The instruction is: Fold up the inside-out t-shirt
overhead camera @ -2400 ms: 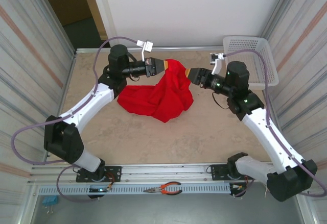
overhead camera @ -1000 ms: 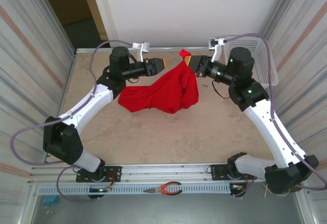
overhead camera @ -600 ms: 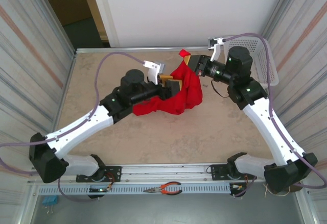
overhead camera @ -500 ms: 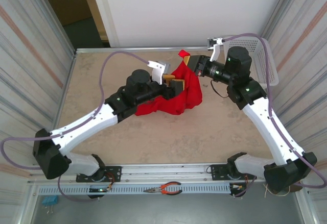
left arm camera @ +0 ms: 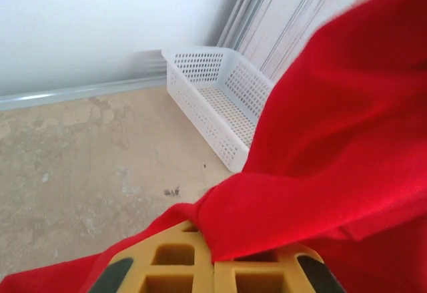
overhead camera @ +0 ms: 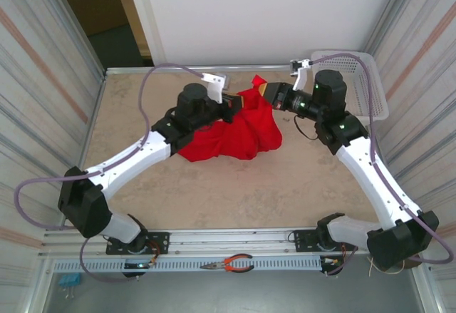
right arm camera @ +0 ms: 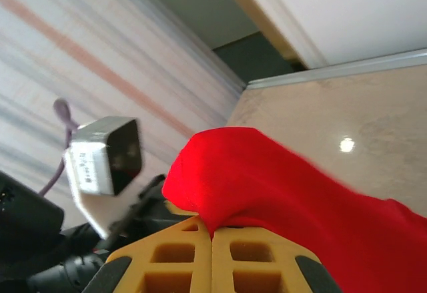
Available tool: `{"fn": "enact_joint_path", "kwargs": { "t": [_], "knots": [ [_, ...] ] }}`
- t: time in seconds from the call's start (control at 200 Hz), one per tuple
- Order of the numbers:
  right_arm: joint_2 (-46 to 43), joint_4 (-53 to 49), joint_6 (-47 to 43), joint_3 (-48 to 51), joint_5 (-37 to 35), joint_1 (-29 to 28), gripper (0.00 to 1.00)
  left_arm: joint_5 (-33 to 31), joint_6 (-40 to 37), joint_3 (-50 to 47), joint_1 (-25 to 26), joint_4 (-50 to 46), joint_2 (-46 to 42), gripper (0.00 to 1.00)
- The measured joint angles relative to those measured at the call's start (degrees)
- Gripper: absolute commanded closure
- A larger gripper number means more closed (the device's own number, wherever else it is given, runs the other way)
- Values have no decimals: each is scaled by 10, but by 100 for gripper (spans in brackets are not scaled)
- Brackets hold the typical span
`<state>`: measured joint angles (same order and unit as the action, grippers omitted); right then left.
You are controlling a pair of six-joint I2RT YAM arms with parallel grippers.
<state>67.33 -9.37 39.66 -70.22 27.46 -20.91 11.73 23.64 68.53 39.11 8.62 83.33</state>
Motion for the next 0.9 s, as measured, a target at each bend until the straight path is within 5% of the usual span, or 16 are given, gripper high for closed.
{"fn": "enact_joint_path", "kwargs": {
  "t": [0.22, 0.526, 0.611, 0.661, 0.902],
  "knots": [
    [3, 12, 24, 32, -3, 58, 100, 171, 88, -53, -92, 84, -12, 100],
    [3, 43, 50, 58, 15, 59, 100, 232, 103, -52, -91, 83, -25, 100],
    [3, 49, 66, 50, 39, 58, 100, 213, 96, -49, -90, 54, -24, 64],
    [4, 54, 80, 38, 56, 56, 100, 189, 91, -44, -90, 25, -24, 51],
    [9, 94, 127, -50, 117, 40, 100, 55, 33, -31, -59, -77, -48, 36]
  ]
}}
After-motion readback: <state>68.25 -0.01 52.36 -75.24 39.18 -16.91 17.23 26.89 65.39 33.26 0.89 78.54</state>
